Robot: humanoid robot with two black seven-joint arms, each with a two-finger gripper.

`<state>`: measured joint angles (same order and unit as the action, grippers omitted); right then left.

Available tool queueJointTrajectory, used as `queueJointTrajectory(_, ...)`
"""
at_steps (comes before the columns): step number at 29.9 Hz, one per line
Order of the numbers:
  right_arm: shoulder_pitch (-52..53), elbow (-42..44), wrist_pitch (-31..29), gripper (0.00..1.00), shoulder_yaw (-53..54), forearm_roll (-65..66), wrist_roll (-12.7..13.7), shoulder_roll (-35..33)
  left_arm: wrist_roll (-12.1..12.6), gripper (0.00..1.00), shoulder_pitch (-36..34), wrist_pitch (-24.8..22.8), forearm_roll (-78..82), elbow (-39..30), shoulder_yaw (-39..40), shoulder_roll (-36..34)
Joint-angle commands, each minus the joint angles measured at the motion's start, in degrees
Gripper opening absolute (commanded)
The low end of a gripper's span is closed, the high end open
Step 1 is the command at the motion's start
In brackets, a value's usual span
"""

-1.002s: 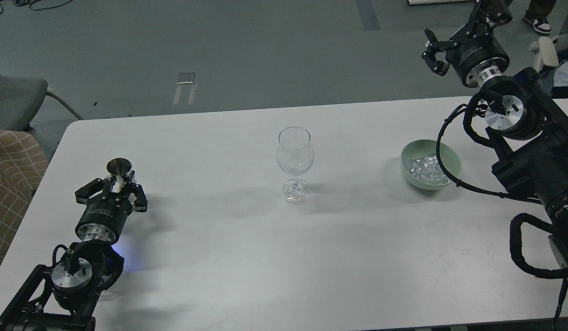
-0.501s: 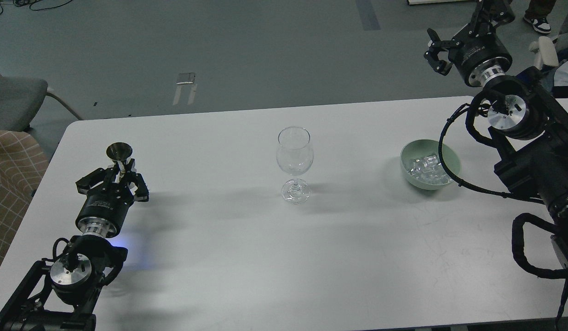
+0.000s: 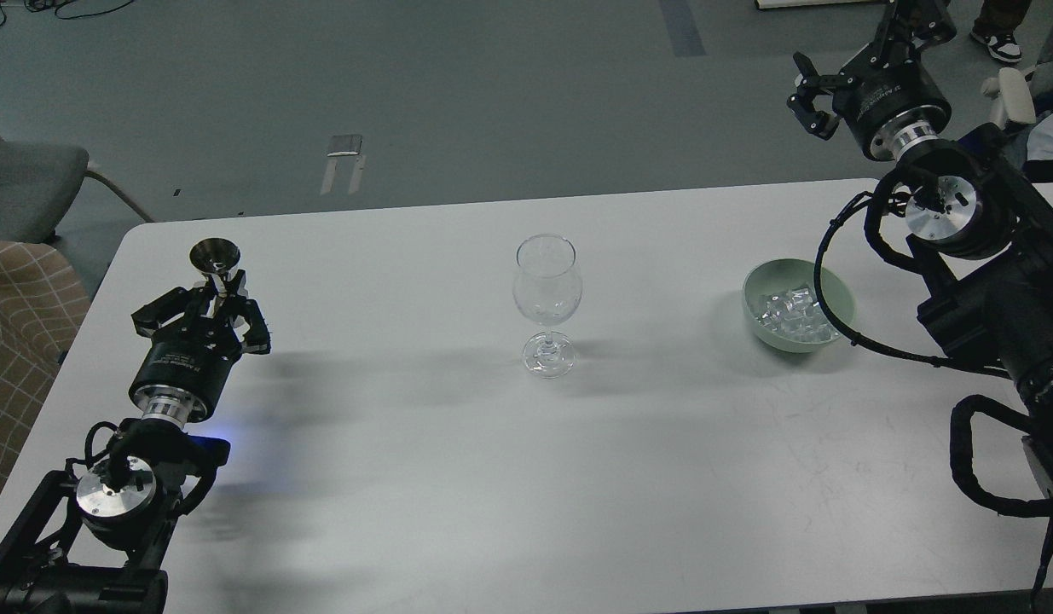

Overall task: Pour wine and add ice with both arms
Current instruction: 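Lift the jigger with the left gripper and carry it toward the wine glass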

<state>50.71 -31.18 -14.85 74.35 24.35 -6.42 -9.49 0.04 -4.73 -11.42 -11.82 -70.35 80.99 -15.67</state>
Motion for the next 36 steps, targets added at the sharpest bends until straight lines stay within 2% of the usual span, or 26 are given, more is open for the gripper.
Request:
queueJointTrajectory(1, 0.0, 0.07, 0.0, 1.0, 0.0, 0.0, 0.0, 0.0, -0.22, 0.0, -0.02, -0.18, 0.13, -1.27, -0.05, -0.06)
queueJointTrajectory(10, -0.35, 0.07, 0.0, 1.0, 0.0, 0.0, 0.0, 0.0, 0.13, 0.0, 0.25, -0.19, 0.04, -5.58, 0.31, -3.57)
queueJointTrajectory(16, -0.7, 0.07, 0.0, 1.0, 0.09, 0.0, 0.0, 0.09, 0.31, 0.0, 0.34, 0.34, -0.05, -7.87, 0.04, -3.23)
queueJointTrajectory(19, -0.7, 0.07, 0.08, 1.0, 0.09, 0.0, 0.0, 0.09, 1.63, 0.0, -0.45, 0.34, -0.05, -7.87, -0.05, -3.05)
queueJointTrajectory(21, -0.7, 0.07, 0.08, 1.0, 0.09, 0.0, 0.0, 0.09, 4.6, 0.0, -2.38, 0.95, -0.05, -7.87, -0.31, -2.52)
queueJointTrajectory(24, -0.7, 0.07, 0.08, 1.0, 0.09, 0.0, 0.0, 0.0, 6.72, 0.0, -4.31, 3.41, 0.04, -7.87, -0.75, -1.65)
queueJointTrajectory(28, -0.96, 0.07, 0.0, 1.0, 0.09, -0.09, 0.0, 0.0, 7.86, 0.0, -5.37, 3.95, 0.13, -7.87, -1.45, 0.64)
queueJointTrajectory(36, -1.67, -0.02, 0.0, 1.0, 0.18, -0.09, 0.0, -0.79, 7.95, 0.0, -7.22, 5.35, 0.39, -7.96, -4.44, 2.31)
